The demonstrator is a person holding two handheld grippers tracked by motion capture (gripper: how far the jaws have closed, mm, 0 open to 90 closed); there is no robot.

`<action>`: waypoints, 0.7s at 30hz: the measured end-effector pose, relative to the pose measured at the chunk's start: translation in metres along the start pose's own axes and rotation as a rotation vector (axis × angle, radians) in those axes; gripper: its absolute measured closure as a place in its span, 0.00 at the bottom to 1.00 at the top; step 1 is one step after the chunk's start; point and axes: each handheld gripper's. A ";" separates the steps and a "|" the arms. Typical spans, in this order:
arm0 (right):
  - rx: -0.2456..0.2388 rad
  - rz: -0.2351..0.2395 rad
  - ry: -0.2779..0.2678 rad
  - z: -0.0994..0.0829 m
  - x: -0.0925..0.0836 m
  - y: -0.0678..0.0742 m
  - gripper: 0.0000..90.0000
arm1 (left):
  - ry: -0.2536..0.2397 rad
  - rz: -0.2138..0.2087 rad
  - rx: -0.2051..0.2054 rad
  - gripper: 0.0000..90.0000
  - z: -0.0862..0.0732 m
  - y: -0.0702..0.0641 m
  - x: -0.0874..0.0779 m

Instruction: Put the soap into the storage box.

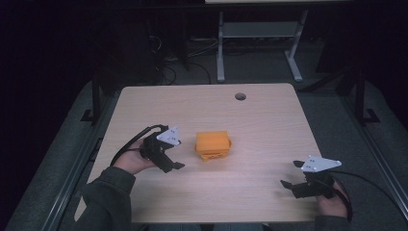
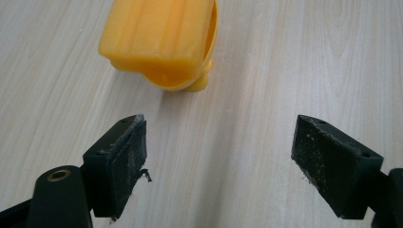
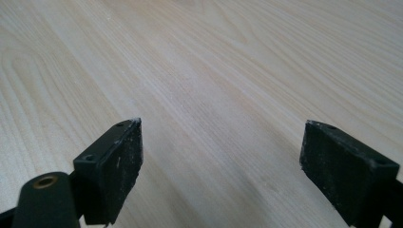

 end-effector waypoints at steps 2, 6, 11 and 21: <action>0.000 0.000 0.002 0.000 0.000 0.000 0.15 | -0.006 0.002 -0.005 0.21 -0.004 -0.001 0.001; 0.002 -0.004 0.003 0.000 0.000 0.000 0.15 | -0.003 0.009 -0.007 0.21 -0.010 -0.004 0.000; 0.006 -0.007 0.006 -0.001 0.000 0.000 0.15 | -0.009 0.016 -0.014 0.21 -0.016 -0.007 0.000; 0.010 -0.007 0.011 -0.001 0.000 0.001 0.15 | -0.015 0.040 -0.022 0.21 -0.029 -0.015 0.001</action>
Point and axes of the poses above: each handheld gripper's, and its own axes: x roughly forward along the jaws, z roughly out of its top, y roughly to its left, and after that the axes turned 10 degrees about -z, right-handed
